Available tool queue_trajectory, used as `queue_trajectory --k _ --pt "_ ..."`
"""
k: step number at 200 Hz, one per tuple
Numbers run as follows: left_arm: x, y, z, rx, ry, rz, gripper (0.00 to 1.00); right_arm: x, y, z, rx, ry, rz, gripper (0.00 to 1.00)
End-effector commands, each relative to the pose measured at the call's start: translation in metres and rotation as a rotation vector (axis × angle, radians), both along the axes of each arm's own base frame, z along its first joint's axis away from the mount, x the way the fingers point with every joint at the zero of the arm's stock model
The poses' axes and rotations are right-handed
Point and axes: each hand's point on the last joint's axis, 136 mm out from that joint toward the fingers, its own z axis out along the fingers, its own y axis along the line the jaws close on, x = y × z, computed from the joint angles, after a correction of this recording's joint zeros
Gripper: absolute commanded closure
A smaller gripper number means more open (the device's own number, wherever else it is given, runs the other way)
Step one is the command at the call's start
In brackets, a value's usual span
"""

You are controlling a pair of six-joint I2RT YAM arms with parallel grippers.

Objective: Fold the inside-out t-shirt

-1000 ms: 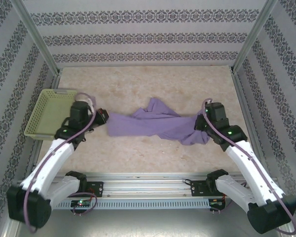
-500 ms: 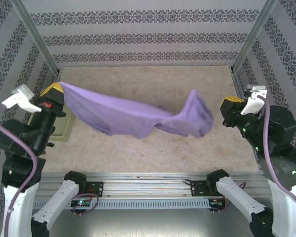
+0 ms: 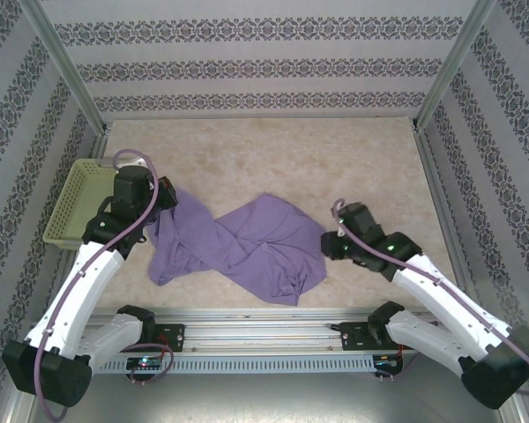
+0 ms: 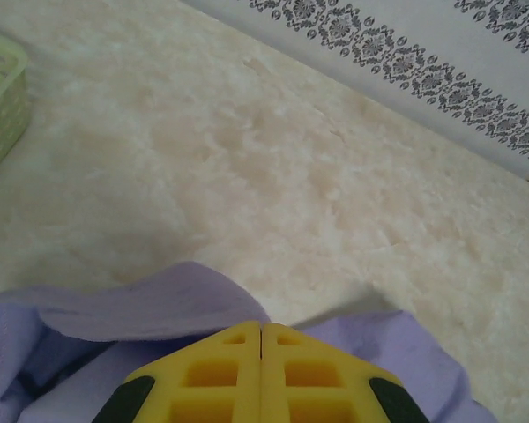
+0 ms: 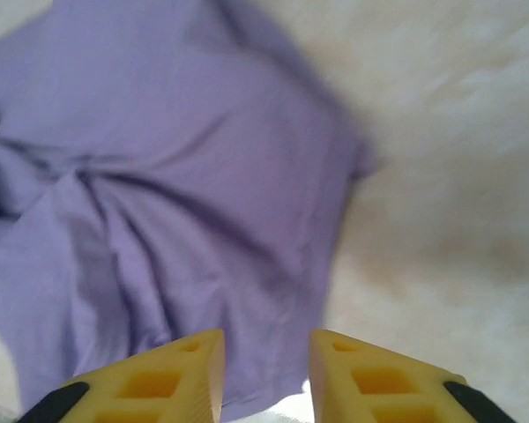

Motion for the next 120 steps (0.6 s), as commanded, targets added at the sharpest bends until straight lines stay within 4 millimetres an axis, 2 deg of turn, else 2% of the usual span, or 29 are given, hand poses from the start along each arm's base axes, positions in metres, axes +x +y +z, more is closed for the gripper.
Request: queue_trajectory --k 1,40,79,120 --pt "-0.007 0.006 0.009 -0.003 -0.051 0.028 1.00 -0.012 0.024 -0.016 0.031 0.010 -0.031 0.64" --pt "-0.009 0.009 0.001 0.006 -0.049 0.040 1.00 -0.047 0.060 -0.058 0.036 0.150 -0.033 0.61" --pt "-0.008 0.007 -0.002 0.005 -0.044 0.030 1.00 -0.053 0.061 -0.083 0.016 0.201 -0.115 0.64" --pt "-0.008 0.007 -0.002 0.008 -0.043 0.027 1.00 -0.055 0.064 -0.088 0.014 0.216 -0.123 0.69"
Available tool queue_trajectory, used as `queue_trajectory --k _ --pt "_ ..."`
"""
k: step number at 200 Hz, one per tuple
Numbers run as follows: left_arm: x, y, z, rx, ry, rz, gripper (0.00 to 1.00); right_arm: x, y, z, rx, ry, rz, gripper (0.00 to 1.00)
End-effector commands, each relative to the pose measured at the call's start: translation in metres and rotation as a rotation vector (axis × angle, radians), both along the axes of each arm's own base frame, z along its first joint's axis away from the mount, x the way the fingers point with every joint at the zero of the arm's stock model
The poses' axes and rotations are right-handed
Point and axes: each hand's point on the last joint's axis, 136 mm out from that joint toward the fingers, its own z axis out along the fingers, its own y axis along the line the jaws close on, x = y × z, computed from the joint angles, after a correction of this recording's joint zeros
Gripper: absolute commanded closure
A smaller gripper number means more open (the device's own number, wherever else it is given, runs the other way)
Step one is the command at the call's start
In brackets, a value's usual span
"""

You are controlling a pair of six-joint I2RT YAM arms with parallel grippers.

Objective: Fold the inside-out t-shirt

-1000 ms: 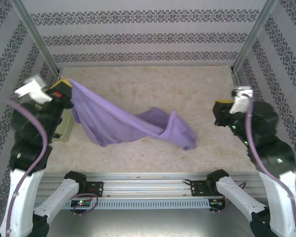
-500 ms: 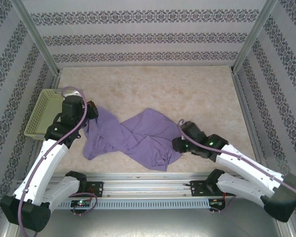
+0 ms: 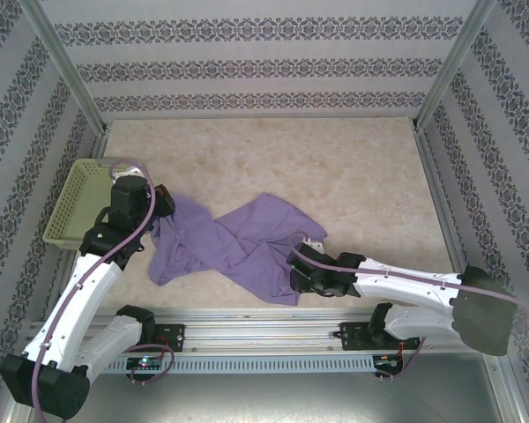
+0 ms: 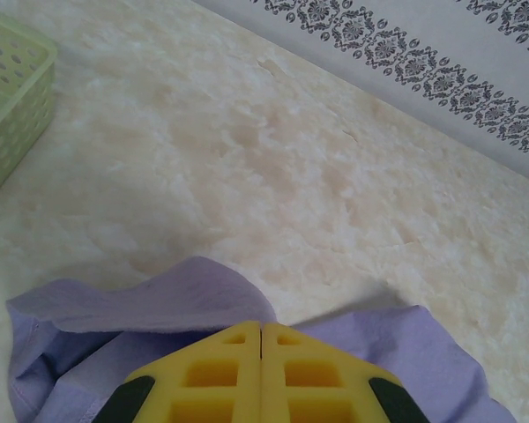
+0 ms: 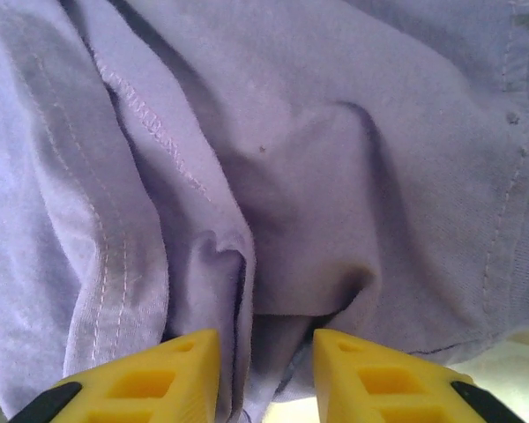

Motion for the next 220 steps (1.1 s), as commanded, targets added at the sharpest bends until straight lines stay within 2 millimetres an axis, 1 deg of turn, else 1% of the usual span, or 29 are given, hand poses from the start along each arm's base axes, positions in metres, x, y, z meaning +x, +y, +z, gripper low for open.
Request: queue_trajectory --k 1,47,65,78,93,102,109,119,137,154,161,170,182,202,207,208,209,220 --pt "0.004 -0.001 0.006 -0.004 -0.034 0.004 1.00 0.002 0.002 -0.001 0.013 -0.013 -0.045 0.70" --pt "0.004 -0.002 0.002 -0.010 -0.030 0.002 1.00 -0.001 0.010 -0.014 0.016 0.023 -0.031 0.71" --pt "0.004 -0.002 0.002 -0.010 -0.030 0.002 1.00 0.002 0.018 -0.017 0.020 0.027 -0.015 0.73" --pt "0.004 -0.002 0.002 -0.007 -0.029 0.001 1.00 0.004 0.023 -0.016 0.011 0.023 -0.004 0.80" --pt "0.004 -0.001 0.002 -0.004 -0.029 0.003 1.00 0.011 0.021 -0.010 -0.041 -0.010 0.008 0.94" --pt "0.003 0.000 0.002 -0.002 -0.030 0.004 1.00 0.016 0.011 -0.004 -0.123 -0.036 0.014 1.00" --pt "0.003 0.000 0.002 -0.002 -0.031 0.005 1.00 0.023 0.000 0.003 -0.203 -0.073 0.010 1.00" --pt "0.002 0.001 0.002 0.000 -0.033 0.010 1.00 0.032 -0.022 0.016 -0.350 -0.122 0.012 1.00" --pt "0.000 0.004 0.005 0.001 -0.045 0.025 1.00 0.053 -0.058 0.049 -0.598 -0.218 -0.010 1.00" --pt "-0.003 0.008 0.008 0.008 -0.057 0.042 1.00 0.066 -0.072 0.071 -0.733 -0.266 -0.009 1.00" --pt "-0.004 0.009 0.008 0.012 -0.060 0.048 1.00 0.069 -0.071 0.073 -0.758 -0.274 0.006 1.00" --pt "-0.005 0.011 0.009 0.016 -0.065 0.057 1.00 0.071 -0.064 0.071 -0.759 -0.269 0.023 1.00" --pt "-0.005 0.012 0.008 0.019 -0.065 0.061 1.00 0.069 -0.051 0.057 -0.731 -0.241 0.057 1.00" --pt "-0.005 0.012 0.006 0.022 -0.059 0.057 1.00 0.060 -0.025 0.029 -0.620 -0.174 0.104 1.00" --pt "-0.004 0.012 0.005 0.022 -0.056 0.056 1.00 0.058 -0.020 0.024 -0.588 -0.160 0.109 0.96" --pt "-0.004 0.012 0.005 0.022 -0.056 0.056 1.00 0.057 -0.018 0.023 -0.574 -0.158 0.111 0.94" --pt "-0.004 0.011 0.005 0.021 -0.057 0.055 1.00 0.057 -0.018 0.023 -0.574 -0.158 0.111 0.94" --pt "-0.003 0.010 0.004 0.020 -0.054 0.050 1.00 0.052 -0.012 0.017 -0.514 -0.141 0.111 0.81"
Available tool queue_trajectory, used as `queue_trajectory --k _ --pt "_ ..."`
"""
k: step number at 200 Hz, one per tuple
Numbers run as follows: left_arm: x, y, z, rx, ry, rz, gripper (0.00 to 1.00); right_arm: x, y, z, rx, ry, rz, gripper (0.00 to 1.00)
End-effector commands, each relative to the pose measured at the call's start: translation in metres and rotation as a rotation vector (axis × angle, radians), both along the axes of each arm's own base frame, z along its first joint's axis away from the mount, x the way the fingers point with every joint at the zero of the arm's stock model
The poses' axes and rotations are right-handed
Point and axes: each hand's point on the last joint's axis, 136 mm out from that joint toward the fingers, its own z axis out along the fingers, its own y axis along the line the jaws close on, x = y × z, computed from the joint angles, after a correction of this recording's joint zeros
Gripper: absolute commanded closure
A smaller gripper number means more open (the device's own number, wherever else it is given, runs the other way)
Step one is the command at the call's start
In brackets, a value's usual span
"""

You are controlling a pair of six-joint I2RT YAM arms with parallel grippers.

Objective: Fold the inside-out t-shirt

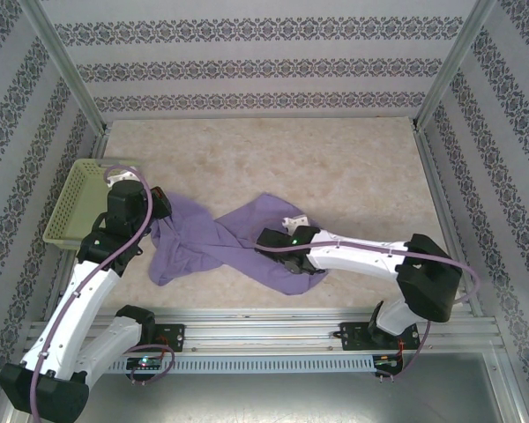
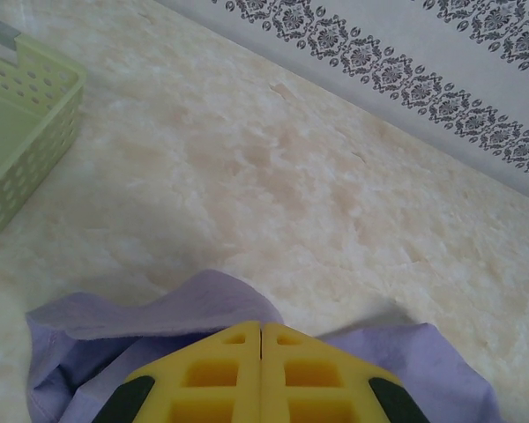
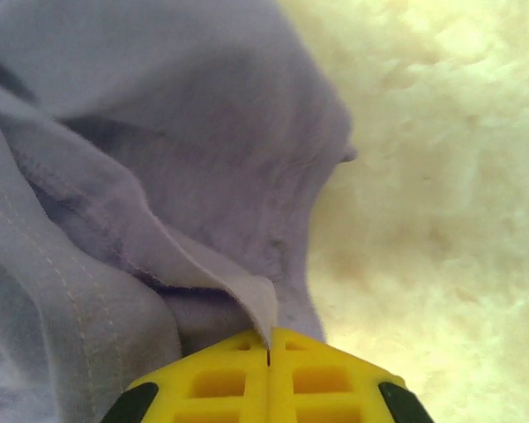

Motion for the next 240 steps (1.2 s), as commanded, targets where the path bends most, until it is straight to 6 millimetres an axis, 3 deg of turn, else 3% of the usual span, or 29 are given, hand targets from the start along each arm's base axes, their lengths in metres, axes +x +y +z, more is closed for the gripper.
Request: queue_trajectory --k 1,21,63,115,155,240 --pt "0.003 0.001 -0.001 0.003 -0.014 0.009 1.00 -0.013 0.014 -0.015 0.080 0.062 0.048 0.80" --pt "0.005 -0.002 -0.003 0.002 -0.006 -0.001 1.00 -0.017 0.015 -0.007 0.177 0.050 0.042 0.69" --pt "0.005 -0.002 -0.005 -0.001 -0.005 -0.004 1.00 -0.030 0.001 0.016 0.378 0.024 0.005 0.67" --pt "0.006 -0.004 -0.007 -0.008 -0.001 -0.011 1.00 -0.040 -0.021 -0.003 0.506 0.038 -0.093 0.76" --pt "0.005 -0.004 -0.006 -0.011 -0.004 -0.012 1.00 -0.041 -0.020 -0.017 0.520 0.080 -0.099 0.76" --pt "0.006 -0.005 -0.006 -0.009 -0.003 -0.012 1.00 -0.036 -0.013 -0.024 0.583 0.100 -0.100 0.77"
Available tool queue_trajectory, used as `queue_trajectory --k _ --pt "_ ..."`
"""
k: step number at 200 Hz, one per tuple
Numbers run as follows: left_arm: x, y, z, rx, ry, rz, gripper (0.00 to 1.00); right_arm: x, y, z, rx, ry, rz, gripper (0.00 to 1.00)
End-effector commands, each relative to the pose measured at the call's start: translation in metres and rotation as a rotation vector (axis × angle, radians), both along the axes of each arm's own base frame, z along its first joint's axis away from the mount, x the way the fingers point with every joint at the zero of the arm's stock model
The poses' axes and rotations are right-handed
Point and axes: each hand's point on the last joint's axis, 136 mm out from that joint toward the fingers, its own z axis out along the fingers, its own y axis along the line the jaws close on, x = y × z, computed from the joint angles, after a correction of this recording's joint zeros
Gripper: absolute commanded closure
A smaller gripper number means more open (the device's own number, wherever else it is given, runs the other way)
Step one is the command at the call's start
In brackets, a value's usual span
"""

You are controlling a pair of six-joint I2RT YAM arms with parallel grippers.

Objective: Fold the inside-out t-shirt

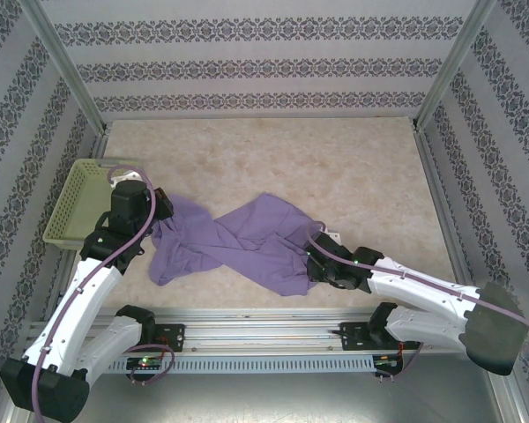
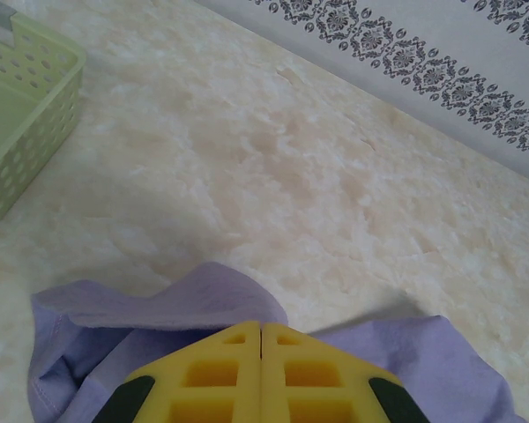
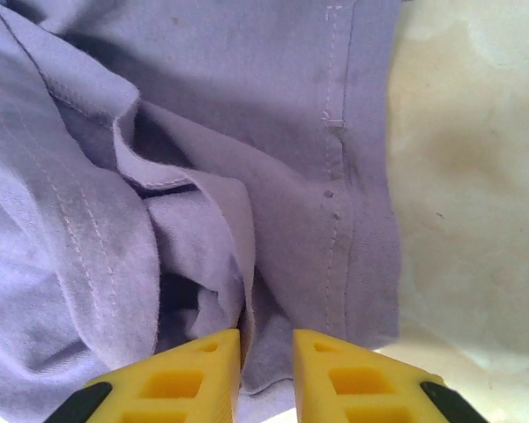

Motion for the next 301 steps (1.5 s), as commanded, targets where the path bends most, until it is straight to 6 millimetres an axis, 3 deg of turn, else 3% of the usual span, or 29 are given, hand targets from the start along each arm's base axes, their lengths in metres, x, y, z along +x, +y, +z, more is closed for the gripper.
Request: queue_trajectory --k 1,103,131,158,177,194,212,236,254,269,290,301 --pt "0.004 -0.003 0.005 -0.013 -0.030 -0.008 1.00 -0.001 0.004 -0.006 0.023 0.015 0.011 0.77" --pt "0.004 -0.003 0.003 -0.012 -0.026 -0.007 1.00 0.001 0.011 -0.019 0.022 0.050 0.024 0.78" --pt "0.004 -0.002 0.004 -0.008 -0.027 -0.004 1.00 0.001 0.008 -0.020 -0.004 0.053 0.020 0.91" --pt "0.004 -0.002 0.004 -0.005 -0.029 -0.001 1.00 0.002 -0.008 -0.009 -0.085 0.035 0.009 1.00" --pt "0.004 -0.001 0.006 -0.007 -0.032 0.002 1.00 0.006 -0.020 0.014 -0.152 -0.017 0.021 1.00" --pt "0.005 -0.002 0.013 -0.012 -0.046 0.004 1.00 0.015 -0.035 0.048 -0.243 -0.094 0.032 1.00" --pt "0.006 0.000 0.026 -0.009 -0.071 0.012 1.00 0.027 -0.063 0.094 -0.411 -0.190 0.020 1.00" --pt "0.001 0.006 0.053 -0.004 -0.139 0.034 1.00 0.044 -0.104 0.175 -0.673 -0.334 -0.057 1.00" --pt "-0.006 0.012 0.059 -0.007 -0.181 0.057 1.00 0.050 -0.114 0.206 -0.766 -0.375 -0.087 1.00" --pt "-0.009 0.016 0.051 0.001 -0.173 0.077 1.00 0.053 -0.104 0.196 -0.730 -0.355 -0.067 1.00" --pt "-0.010 0.020 0.030 0.027 -0.115 0.097 1.00 0.051 -0.060 0.137 -0.454 -0.264 0.031 1.00" --pt "-0.009 0.021 0.023 0.034 -0.095 0.100 1.00 0.046 -0.046 0.108 -0.319 -0.207 0.041 1.00"
